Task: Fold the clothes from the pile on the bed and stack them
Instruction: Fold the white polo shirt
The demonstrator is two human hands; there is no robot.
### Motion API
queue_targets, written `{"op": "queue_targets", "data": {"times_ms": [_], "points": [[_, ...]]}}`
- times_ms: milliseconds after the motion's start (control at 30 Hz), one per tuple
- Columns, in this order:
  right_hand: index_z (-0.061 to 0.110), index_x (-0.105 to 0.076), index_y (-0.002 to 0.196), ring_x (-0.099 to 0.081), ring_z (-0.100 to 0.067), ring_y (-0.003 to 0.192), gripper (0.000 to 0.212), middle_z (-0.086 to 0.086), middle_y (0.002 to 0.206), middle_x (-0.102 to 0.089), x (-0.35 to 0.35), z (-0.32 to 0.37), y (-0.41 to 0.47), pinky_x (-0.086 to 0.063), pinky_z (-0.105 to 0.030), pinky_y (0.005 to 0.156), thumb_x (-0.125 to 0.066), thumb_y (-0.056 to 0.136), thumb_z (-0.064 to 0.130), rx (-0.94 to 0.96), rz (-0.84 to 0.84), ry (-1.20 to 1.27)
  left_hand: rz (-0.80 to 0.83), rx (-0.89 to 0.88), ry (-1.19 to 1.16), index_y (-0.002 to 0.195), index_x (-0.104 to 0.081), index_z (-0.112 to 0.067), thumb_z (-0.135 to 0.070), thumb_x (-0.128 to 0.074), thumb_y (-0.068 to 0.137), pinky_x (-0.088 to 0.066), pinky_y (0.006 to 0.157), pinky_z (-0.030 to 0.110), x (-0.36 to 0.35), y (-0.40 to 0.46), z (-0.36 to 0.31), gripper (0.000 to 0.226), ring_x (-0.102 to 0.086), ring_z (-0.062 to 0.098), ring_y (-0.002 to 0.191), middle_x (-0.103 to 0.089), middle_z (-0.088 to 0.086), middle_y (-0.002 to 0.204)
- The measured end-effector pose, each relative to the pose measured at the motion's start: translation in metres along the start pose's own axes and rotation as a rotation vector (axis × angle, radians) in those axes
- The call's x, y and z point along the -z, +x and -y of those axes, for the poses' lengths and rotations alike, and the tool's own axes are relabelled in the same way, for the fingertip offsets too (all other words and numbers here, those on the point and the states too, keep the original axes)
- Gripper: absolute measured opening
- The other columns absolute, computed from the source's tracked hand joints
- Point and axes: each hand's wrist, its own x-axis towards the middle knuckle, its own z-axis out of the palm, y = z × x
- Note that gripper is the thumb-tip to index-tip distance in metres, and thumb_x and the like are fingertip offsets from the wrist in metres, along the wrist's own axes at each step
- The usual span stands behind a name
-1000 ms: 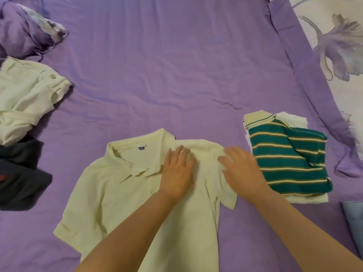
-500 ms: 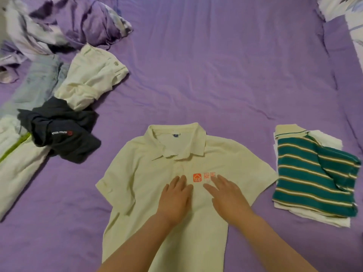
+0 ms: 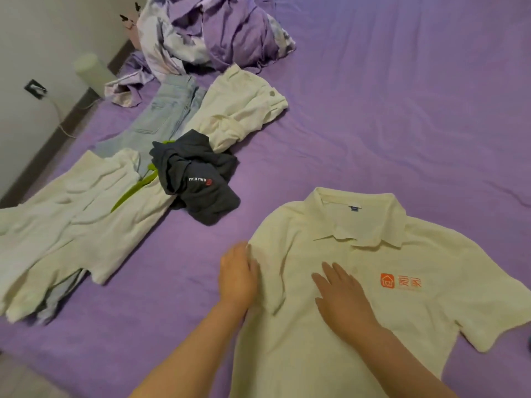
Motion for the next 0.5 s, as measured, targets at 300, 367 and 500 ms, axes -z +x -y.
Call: {"op": "queue_targets", "data": {"times_ms": [300,367,500], "points": [[0.029,-0.004,0.153,-0.002,-0.024,0.148,0.06,-0.001,0.161,-0.004,0.008,0.059,0.059,-0.02,-0.037,0.114,-0.029,0.101,0.045,0.016,0.013,-0.051,0.338,0.008,-0.169,0.085,-0.062,-0.014,-0.024,-0.064,0.087,-0.045,0.07,0.031,0.016,0.054,0.031,0.011,-0.054,0.018,0.077,-0.059,-0.003,0.078],[0.032,0.002,0.152,0.002,-0.025,0.148,0.063,-0.002,0.162,0.002,0.009,0.069,0.066,-0.014,-0.04,0.117,-0.025,0.1,0.051,-0.017,0.025,-0.043,0.257,0.103,-0.479,0.074,-0.059,-0.015,-0.019,-0.064,0.088,-0.04,0.057,0.023,0.035,0.068,0.035,0.015,-0.047,0.012,0.065,-0.053,-0.006,0.069],[0.036,0.012,0.15,0.009,-0.027,0.148,0.064,-0.002,0.161,0.013,0.014,0.102,0.093,-0.008,-0.044,0.118,-0.018,0.097,0.058,0.014,0.042,-0.051,0.092,0.236,-0.703,0.071,-0.062,-0.017,-0.022,-0.065,0.088,-0.04,0.053,0.012,0.072,0.108,0.04,0.018,-0.05,0.007,0.066,-0.057,-0.009,0.069]]}}
